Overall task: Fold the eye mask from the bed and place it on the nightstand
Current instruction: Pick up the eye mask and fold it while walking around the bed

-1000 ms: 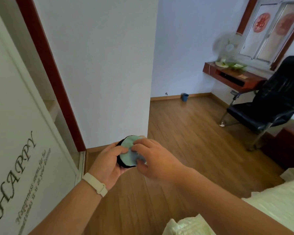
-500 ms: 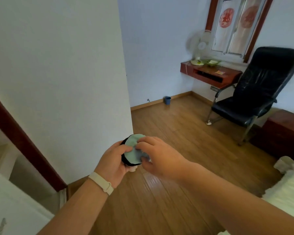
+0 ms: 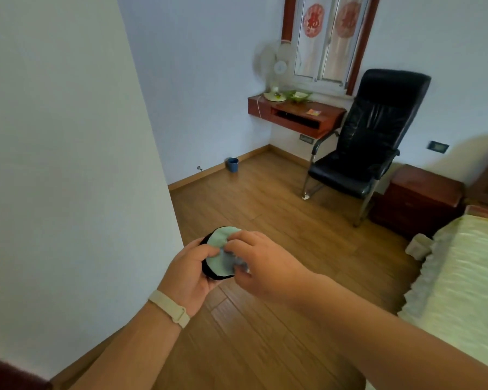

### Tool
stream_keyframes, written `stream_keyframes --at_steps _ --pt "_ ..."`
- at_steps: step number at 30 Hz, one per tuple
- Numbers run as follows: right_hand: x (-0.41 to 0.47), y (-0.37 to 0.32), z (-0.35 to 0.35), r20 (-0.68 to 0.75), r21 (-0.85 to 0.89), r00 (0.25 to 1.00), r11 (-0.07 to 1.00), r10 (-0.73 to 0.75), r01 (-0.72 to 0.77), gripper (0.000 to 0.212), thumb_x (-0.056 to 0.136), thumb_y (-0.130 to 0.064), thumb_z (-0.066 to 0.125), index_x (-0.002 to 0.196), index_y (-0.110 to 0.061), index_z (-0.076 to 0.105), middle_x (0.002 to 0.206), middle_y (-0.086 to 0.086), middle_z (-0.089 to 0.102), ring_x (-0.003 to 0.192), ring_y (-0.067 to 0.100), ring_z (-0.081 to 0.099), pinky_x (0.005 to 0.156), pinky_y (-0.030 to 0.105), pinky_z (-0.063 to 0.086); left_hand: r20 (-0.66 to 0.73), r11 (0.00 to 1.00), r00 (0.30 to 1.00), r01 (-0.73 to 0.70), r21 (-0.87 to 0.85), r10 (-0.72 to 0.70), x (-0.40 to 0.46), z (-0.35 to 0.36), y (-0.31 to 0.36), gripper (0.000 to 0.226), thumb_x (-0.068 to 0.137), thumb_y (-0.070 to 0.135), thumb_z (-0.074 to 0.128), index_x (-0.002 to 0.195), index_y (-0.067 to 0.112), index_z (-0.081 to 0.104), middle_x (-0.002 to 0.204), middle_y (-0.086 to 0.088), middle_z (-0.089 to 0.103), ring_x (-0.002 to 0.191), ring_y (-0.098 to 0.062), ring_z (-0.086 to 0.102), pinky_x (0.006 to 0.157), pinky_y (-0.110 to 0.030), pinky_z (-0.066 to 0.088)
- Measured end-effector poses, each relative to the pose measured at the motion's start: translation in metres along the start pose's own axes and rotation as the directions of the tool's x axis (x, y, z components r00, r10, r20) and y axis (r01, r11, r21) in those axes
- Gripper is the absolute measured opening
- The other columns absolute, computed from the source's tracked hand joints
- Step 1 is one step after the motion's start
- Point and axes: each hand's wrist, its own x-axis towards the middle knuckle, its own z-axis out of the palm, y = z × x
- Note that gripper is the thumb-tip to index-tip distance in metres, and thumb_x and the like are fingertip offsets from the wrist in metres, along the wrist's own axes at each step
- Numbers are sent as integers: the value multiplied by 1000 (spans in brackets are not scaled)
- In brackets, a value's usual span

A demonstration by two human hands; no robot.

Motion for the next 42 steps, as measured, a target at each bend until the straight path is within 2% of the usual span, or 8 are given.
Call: stream_keyframes --at_steps 3,6,11,15,22,26,35,42 --pt "42 13 5 14 -15 998 998 54 -53 39 83 -16 59 122 -18 54 126 3 54 113 25 49 94 38 46 56 999 997 47 -6 -47 43 -7 27 33 87 2 53 116 7 68 112 -23 71 99 -35 70 68 -41 60" --pt "74 28 7 15 -80 994 991 108 -106 39 84 -19 58 123 -21 53 127 0 53 114 23 49 95 35 45 125 996 989 86 -9 -84 82 -8 48 34 88 1 51 118 5 66 120 -28 66 104 -37 67 74 -44 59" --pt "94 60 2 -14 -129 970 962 241 -241 39 84 -18 59 123 -19 54 127 0 53 112 22 50 95 33 44 249 983 951 174 52 -182 141 12 58 36 89 -1 48 122 2 63 126 -31 61 103 -37 65 73 -43 59" --pt "94 93 -10 -55 -150 930 918 364 -368 40 84 -18 60 124 -21 53 129 -2 52 114 21 48 95 24 37 311 966 914 241 92 -258 183 47 53 37 88 -2 48 121 3 64 123 -29 64 96 -34 68 67 -40 59" --pt "84 171 -44 -153 -178 853 835 499 -520 40 85 -20 60 124 -24 52 128 -4 52 116 17 47 95 21 33 416 946 852 256 200 -318 249 132 37 34 88 0 51 119 4 65 117 -25 67 95 -33 69 66 -38 58" --pt "73 227 -67 -209 -169 825 811 526 -560 39 86 -19 60 125 -21 53 129 -3 52 115 19 47 96 27 39 447 940 835 227 253 -322 286 191 23 33 89 2 52 119 6 65 113 -23 69 92 -31 72 66 -39 58" --pt "27 353 -130 -271 -133 765 765 584 -631 39 87 -17 62 125 -20 54 130 -3 52 116 17 46 97 24 38 479 912 805 176 372 -351 349 332 -23 31 89 7 54 117 9 67 114 -22 69 95 -30 71 69 -39 58" --pt "-3 418 -160 -286 -126 726 727 625 -675 38 88 -19 61 126 -20 52 130 -3 51 117 17 46 98 25 38 520 877 741 195 440 -425 382 408 -52 31 91 7 52 119 10 65 117 -23 67 103 -34 68 74 -42 59"
